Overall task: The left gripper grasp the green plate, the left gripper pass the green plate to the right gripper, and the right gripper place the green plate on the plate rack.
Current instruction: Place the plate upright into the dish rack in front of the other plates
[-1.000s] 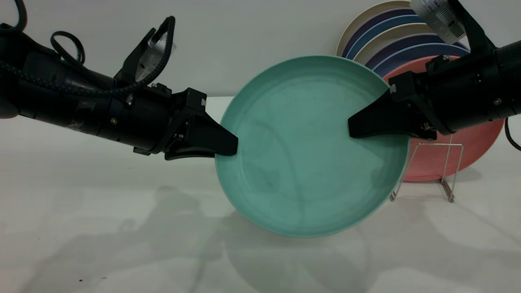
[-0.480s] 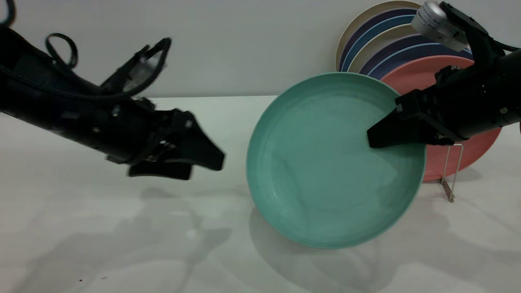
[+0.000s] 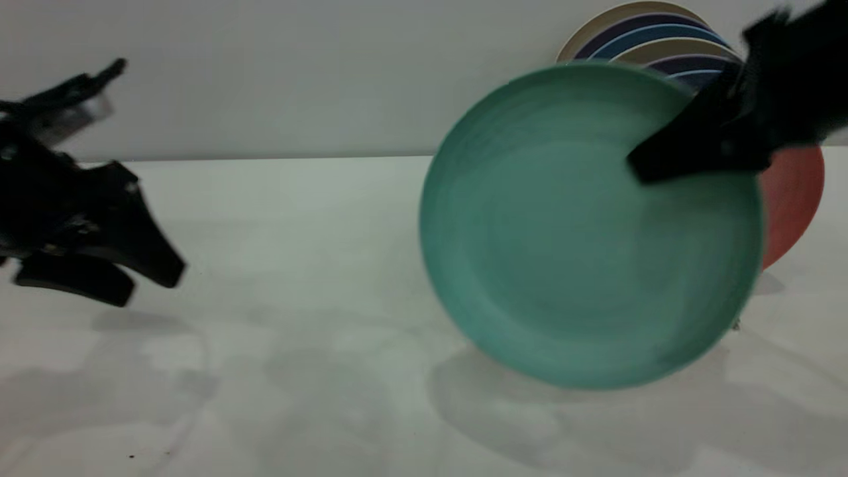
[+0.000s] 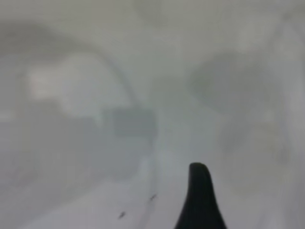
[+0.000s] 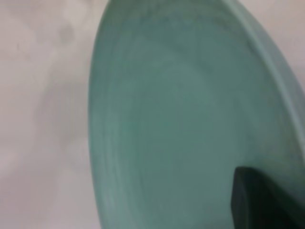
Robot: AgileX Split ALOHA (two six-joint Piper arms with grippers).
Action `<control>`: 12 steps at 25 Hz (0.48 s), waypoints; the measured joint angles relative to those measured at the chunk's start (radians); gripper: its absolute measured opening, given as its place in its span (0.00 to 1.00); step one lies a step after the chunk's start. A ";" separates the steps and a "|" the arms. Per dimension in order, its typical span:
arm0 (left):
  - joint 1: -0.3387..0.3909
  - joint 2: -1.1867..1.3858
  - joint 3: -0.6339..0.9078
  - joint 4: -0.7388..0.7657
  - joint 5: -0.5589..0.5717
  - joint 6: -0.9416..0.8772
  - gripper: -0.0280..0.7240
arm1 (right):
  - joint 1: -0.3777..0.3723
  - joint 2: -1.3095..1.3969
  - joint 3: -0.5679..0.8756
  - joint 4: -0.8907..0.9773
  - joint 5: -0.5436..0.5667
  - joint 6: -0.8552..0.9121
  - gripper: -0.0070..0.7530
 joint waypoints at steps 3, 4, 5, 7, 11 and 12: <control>0.006 0.000 -0.026 0.107 0.024 -0.102 0.76 | 0.000 -0.050 -0.089 -0.286 0.046 0.138 0.15; 0.006 0.000 -0.031 0.126 0.028 -0.126 0.75 | 0.000 -0.059 -0.120 -0.392 0.073 0.182 0.15; 0.006 0.000 -0.035 0.141 0.031 -0.143 0.75 | 0.000 -0.062 -0.158 -0.477 0.108 0.231 0.15; 0.006 0.000 -0.037 0.152 0.031 -0.158 0.74 | 0.000 -0.063 -0.222 -0.658 0.163 0.301 0.15; 0.006 0.000 -0.037 0.157 0.029 -0.163 0.74 | 0.000 -0.063 -0.306 -0.850 0.167 0.320 0.15; 0.005 0.000 -0.037 0.157 0.027 -0.164 0.74 | 0.000 -0.063 -0.318 -0.863 0.153 0.303 0.15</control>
